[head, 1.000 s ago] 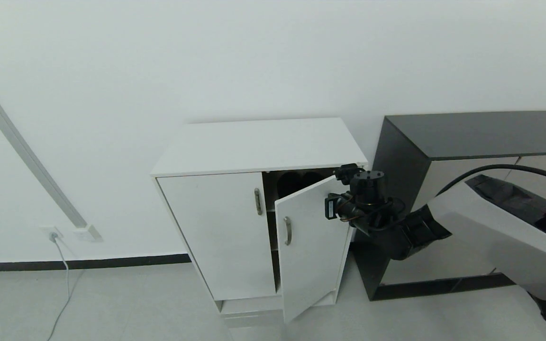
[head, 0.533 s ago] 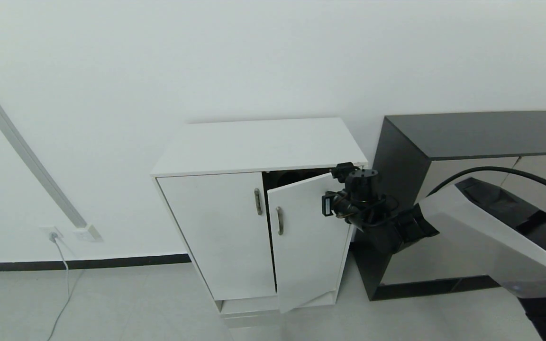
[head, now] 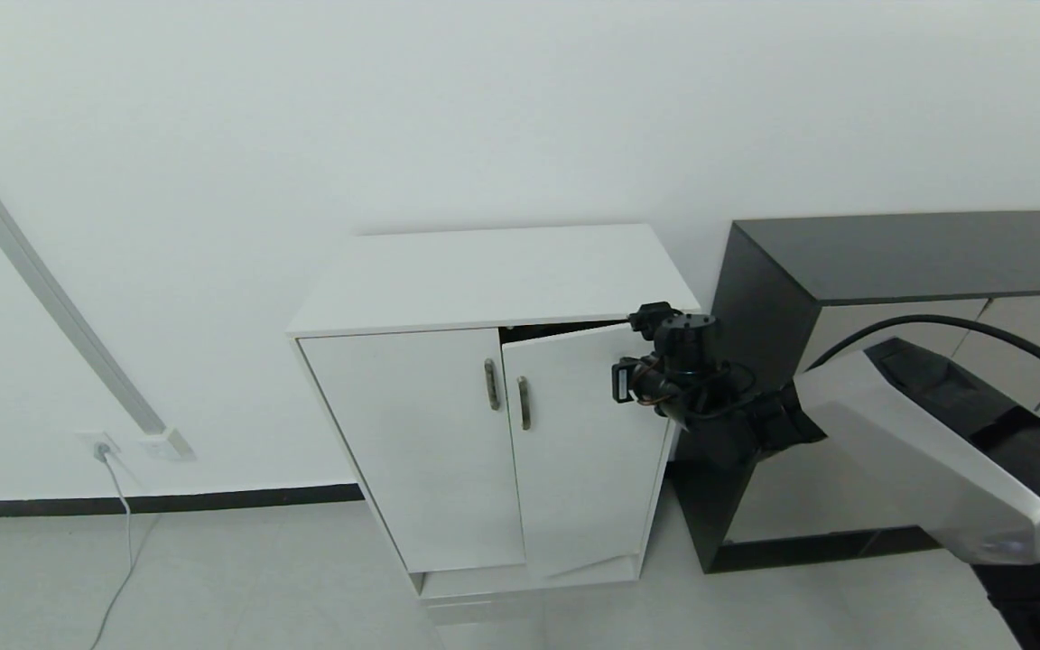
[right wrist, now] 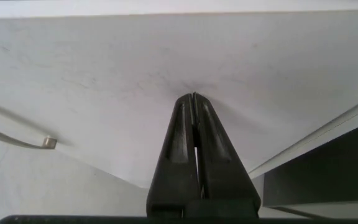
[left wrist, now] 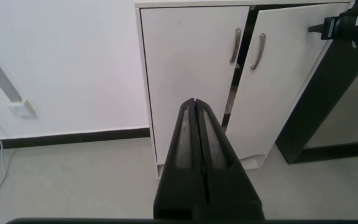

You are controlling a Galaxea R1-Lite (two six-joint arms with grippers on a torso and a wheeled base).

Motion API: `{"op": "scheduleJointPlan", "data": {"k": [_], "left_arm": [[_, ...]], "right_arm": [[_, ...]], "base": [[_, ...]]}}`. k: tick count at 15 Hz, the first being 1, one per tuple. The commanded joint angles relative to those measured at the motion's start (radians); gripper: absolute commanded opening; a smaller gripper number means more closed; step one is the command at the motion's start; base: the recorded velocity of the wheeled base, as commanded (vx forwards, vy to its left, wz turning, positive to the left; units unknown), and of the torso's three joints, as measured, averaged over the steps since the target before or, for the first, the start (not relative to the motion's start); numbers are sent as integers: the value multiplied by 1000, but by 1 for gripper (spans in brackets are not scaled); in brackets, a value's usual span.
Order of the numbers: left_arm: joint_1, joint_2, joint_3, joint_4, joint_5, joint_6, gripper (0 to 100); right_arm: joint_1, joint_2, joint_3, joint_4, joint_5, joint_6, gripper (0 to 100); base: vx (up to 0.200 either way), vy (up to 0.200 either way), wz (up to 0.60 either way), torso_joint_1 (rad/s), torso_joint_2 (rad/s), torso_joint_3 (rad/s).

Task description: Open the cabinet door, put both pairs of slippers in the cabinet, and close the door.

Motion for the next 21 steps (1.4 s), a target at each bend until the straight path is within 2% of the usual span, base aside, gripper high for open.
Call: {"op": "scheduleJointPlan", "data": {"k": [1,7,21], "left_arm": [[0,1,0,0,0,0,0],[0,1,0,0,0,0,0],[-2,1,0,0,0,0,0]], "right_arm": [[-4,9,-25,6,0,0,0],[-10,31,-92,46,-3,0,0],[-12,51,-129,55,-3,0,0]], "base": [[0,0,0,0,0,0],[0,0,0,0,0,0],[0,0,0,0,0,0]]}}
